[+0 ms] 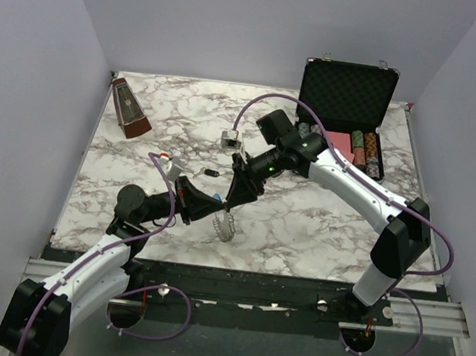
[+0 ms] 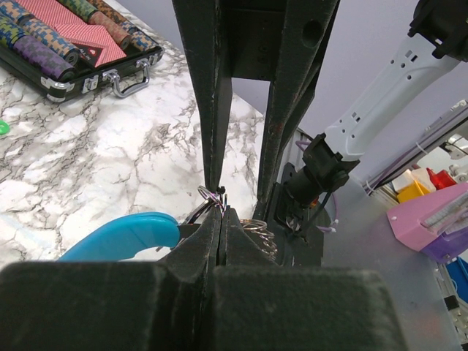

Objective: Put the keys on the keyring

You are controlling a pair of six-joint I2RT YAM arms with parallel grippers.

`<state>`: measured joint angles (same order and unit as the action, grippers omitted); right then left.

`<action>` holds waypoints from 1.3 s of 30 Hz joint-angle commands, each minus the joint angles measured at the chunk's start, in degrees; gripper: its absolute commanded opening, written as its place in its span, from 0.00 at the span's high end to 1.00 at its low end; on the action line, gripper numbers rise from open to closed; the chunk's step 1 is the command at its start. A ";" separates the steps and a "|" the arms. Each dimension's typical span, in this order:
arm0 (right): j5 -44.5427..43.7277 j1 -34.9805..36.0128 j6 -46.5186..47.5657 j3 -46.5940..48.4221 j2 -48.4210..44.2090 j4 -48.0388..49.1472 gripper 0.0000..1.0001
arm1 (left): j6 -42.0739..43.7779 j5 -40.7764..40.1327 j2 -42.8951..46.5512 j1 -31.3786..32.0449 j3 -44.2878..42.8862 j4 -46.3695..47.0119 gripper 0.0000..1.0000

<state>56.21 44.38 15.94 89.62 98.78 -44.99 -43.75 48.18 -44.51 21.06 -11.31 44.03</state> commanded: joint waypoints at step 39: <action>2.68 0.36 -0.21 1.25 2.91 0.61 0.99 | -0.20 -2.57 1.88 -0.93 0.50 1.15 1.00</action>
<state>56.86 44.40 15.07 89.65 100.47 -44.10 -44.18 47.57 -43.64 20.40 -11.18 43.62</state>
